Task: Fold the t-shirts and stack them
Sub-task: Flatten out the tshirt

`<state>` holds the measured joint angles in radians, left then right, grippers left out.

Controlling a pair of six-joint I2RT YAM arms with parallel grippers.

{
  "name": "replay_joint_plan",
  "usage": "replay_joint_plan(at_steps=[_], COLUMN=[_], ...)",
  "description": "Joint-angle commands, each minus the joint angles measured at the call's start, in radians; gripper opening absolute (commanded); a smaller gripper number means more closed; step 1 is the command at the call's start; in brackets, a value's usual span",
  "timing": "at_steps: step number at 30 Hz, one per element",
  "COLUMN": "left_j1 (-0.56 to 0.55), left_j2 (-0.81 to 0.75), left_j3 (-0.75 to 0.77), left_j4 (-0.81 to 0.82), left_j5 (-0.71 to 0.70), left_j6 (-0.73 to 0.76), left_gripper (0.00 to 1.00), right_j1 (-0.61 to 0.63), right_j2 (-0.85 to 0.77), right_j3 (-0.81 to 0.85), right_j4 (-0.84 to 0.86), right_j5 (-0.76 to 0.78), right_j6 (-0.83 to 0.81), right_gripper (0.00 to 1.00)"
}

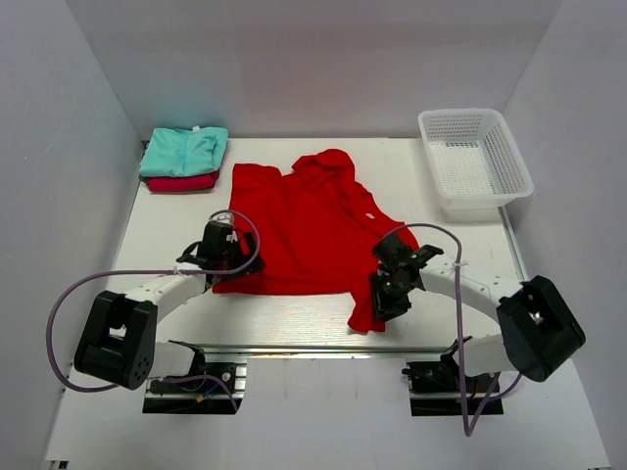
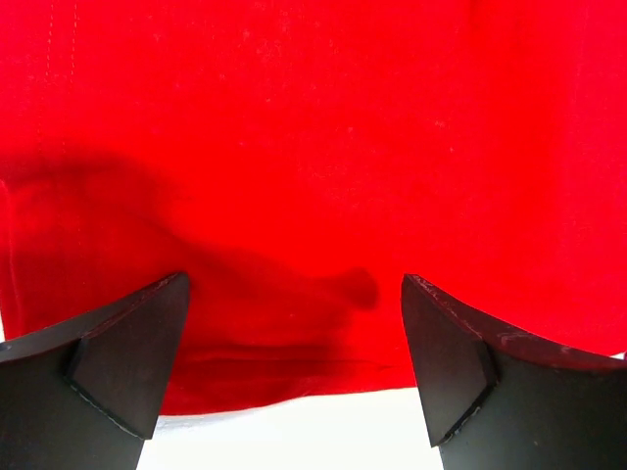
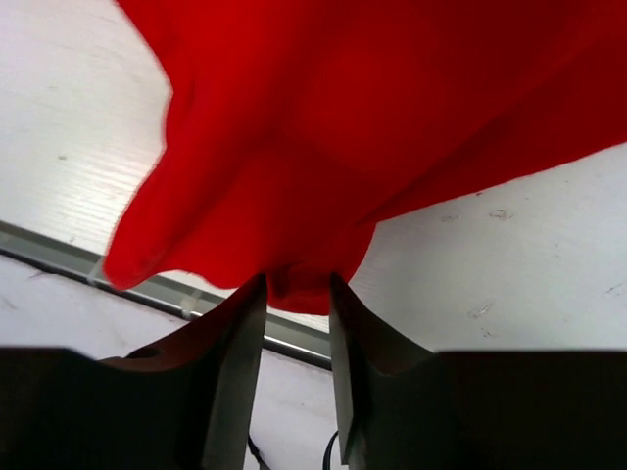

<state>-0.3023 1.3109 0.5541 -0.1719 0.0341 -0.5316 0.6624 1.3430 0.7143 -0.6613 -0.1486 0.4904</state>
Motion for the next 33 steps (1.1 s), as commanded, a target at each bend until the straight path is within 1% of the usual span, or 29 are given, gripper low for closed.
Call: replay_joint_plan(at_steps=[1, 4, 6, 7, 8, 11, 12, 14, 15, 16, 18, 20, 21, 24, 25, 26, 27, 28, 30, 33], left_j1=[0.005, 0.005, 0.005, 0.005, 0.005, 0.005, 0.005, 0.005, 0.005, 0.005, 0.005, 0.005, 0.005, 0.014, 0.014, 0.014, 0.014, 0.014, 0.014, 0.014], left_j2=[0.024, 0.024, 0.024, 0.024, 0.024, 0.024, 0.034, 0.047, 0.047, 0.047, 0.047, 0.057, 0.057, 0.092, 0.102, 0.111, 0.125, 0.125, 0.134, 0.134], left_j3=[-0.034, -0.043, -0.043, -0.043, -0.043, -0.043, -0.043, -0.043, -0.034, -0.034, -0.043, -0.043, -0.043, -0.031, -0.031, -0.022, -0.013, -0.013, -0.003, -0.003], left_j4=[-0.011, -0.011, -0.011, -0.011, -0.011, -0.023, -0.023, -0.052, -0.052, -0.063, -0.052, -0.052, -0.052, -0.063, -0.073, -0.074, -0.083, -0.083, -0.083, -0.083], left_j5=[0.01, 0.01, 0.01, 0.01, 0.0, -0.034, -0.046, -0.082, -0.082, -0.094, -0.103, -0.128, -0.128, -0.16, -0.16, -0.172, -0.172, -0.172, -0.172, -0.163], left_j6=[-0.004, -0.004, -0.004, -0.004, -0.004, -0.004, -0.014, -0.025, -0.034, -0.044, -0.057, -0.067, -0.067, -0.076, -0.085, -0.085, -0.085, -0.085, -0.085, -0.085], left_gripper=[0.99, 0.99, 0.99, 0.99, 0.99, 0.99, 0.99, 0.99, 0.99, 0.99, 0.99, 0.99, 0.99, 0.99, 0.99, 0.99, 0.99, 0.99, 0.99, 0.99], right_j1=[0.002, 0.003, 0.002, 0.0, 0.0, 0.0, 0.0, -0.001, -0.001, -0.007, -0.01, -0.014, -0.017, -0.023, -0.032, -0.035, -0.041, -0.047, -0.053, -0.063], right_j2=[0.027, 0.03, 0.028, 0.027, 0.022, -0.007, -0.016, -0.074, -0.093, -0.12, -0.16, -0.183, -0.195, -0.235, -0.243, -0.258, -0.271, -0.274, -0.28, -0.274], right_j3=[-0.012, -0.006, -0.012, -0.01, -0.009, 0.019, 0.043, 0.085, 0.111, 0.135, 0.146, 0.149, 0.145, 0.154, 0.16, 0.162, 0.162, 0.156, 0.131, 0.082], right_j4=[0.028, 0.009, 0.003, -0.001, -0.006, -0.061, -0.128, -0.184, -0.263, -0.286, -0.36, -0.383, -0.423, -0.518, -0.54, -0.57, -0.592, -0.601, -0.607, -0.597], right_j5=[-0.003, 0.03, 0.038, 0.055, 0.06, 0.093, 0.104, 0.141, 0.144, 0.146, 0.12, 0.071, 0.067, 0.127, 0.183, 0.199, 0.248, 0.263, 0.296, 0.307], right_j6=[0.008, 0.017, 0.022, 0.023, 0.031, 0.033, 0.027, 0.034, 0.051, 0.054, 0.074, 0.094, 0.109, 0.151, 0.189, 0.2, 0.211, 0.238, 0.241, 0.264], right_gripper=[0.37, 0.3, 0.3, 0.04, 0.0, 0.0, 0.0, 0.0, 0.0, 0.0, 0.0, 0.0, 0.0, 0.0, 0.0, 0.0, 0.0, 0.0, 0.0, 0.0])
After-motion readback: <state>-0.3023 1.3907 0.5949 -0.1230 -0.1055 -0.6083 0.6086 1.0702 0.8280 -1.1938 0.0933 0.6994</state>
